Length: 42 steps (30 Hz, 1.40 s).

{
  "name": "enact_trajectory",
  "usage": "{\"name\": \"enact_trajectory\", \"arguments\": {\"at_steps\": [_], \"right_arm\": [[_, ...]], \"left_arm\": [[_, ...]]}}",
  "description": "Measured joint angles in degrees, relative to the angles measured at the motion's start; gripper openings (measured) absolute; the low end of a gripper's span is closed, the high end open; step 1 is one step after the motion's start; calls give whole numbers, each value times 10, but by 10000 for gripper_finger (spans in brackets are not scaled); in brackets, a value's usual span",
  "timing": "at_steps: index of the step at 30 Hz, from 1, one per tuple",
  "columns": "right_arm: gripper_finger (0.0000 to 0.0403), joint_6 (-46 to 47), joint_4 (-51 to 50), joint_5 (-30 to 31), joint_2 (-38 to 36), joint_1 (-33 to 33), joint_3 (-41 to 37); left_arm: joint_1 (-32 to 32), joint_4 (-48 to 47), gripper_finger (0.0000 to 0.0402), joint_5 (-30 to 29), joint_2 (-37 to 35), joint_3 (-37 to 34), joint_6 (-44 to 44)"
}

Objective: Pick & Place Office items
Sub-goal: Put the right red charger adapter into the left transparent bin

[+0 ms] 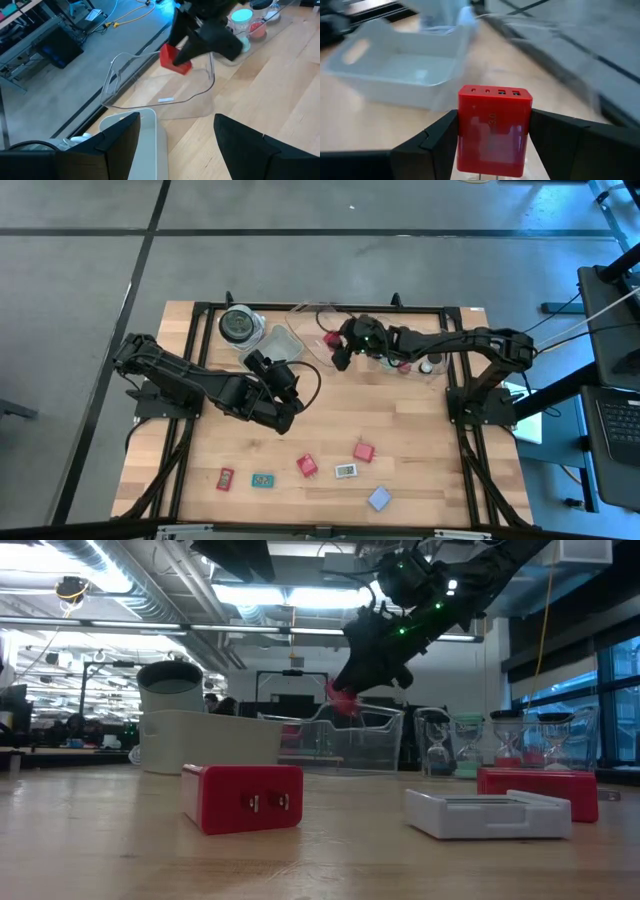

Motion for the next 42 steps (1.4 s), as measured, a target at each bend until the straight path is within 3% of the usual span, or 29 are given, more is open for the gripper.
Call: {"name": "enact_trajectory", "arguments": {"at_steps": [8, 14, 21, 33, 42], "right_arm": [[215, 42, -3, -26, 15, -28, 4], [215, 29, -65, -26, 61, -30, 81], [215, 31, -212, -26, 134, -37, 173], [217, 33, -248, -59, 180, -36, 208], [272, 29, -247, -59, 180, -36, 208]], "left_arm": [[0, 0, 251, 0, 0, 0, 0], [0, 0, 251, -2, 0, 0, -4], [-1, 0, 251, 0, 0, 0, -8], [0, 0, 251, 3, 0, 0, 20], [0, 0, 251, 4, 0, 0, 20]]}}
